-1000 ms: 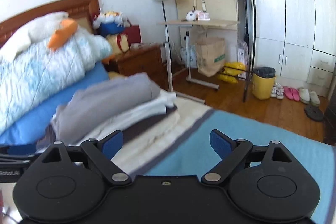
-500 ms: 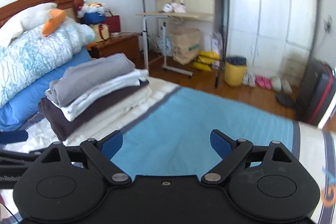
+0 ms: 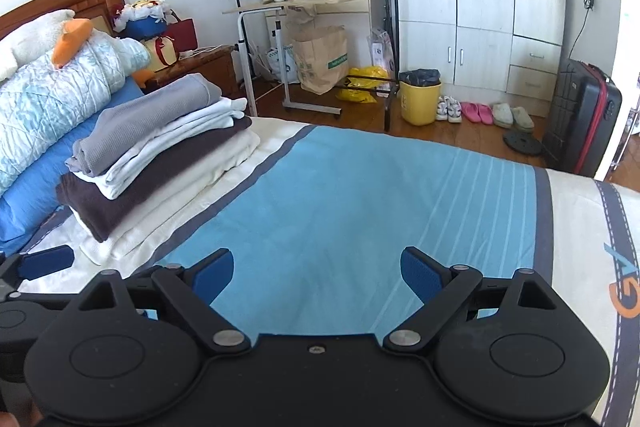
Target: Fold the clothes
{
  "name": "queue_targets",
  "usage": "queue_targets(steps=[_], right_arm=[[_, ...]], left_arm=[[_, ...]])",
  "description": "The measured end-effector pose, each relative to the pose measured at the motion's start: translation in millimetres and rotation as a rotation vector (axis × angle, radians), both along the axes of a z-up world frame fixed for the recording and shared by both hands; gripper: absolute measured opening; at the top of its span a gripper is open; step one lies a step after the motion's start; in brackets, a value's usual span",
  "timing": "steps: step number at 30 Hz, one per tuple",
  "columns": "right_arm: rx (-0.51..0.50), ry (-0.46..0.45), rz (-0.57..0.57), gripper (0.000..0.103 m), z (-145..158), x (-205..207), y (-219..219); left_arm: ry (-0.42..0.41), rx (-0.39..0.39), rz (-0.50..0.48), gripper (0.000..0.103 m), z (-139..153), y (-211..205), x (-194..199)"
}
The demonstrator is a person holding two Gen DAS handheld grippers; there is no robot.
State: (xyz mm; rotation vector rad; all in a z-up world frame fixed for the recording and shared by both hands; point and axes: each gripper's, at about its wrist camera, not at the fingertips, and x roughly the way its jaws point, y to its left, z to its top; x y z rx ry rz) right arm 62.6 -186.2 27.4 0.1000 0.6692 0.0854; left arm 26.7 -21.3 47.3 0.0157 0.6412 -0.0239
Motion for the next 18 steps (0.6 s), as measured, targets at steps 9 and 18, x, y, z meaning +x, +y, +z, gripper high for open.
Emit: queue_targets(steps=[9, 18], right_arm=[[0.018, -0.047, 0.025, 0.097, -2, -9, 9], [0.020, -0.005, 0.027, 0.097, -7, -8, 14]], left_arm=[[0.006, 0.002, 0.010, 0.103, -4, 4, 0], [0.040, 0.029, 0.038, 0.103, -10, 7, 1]])
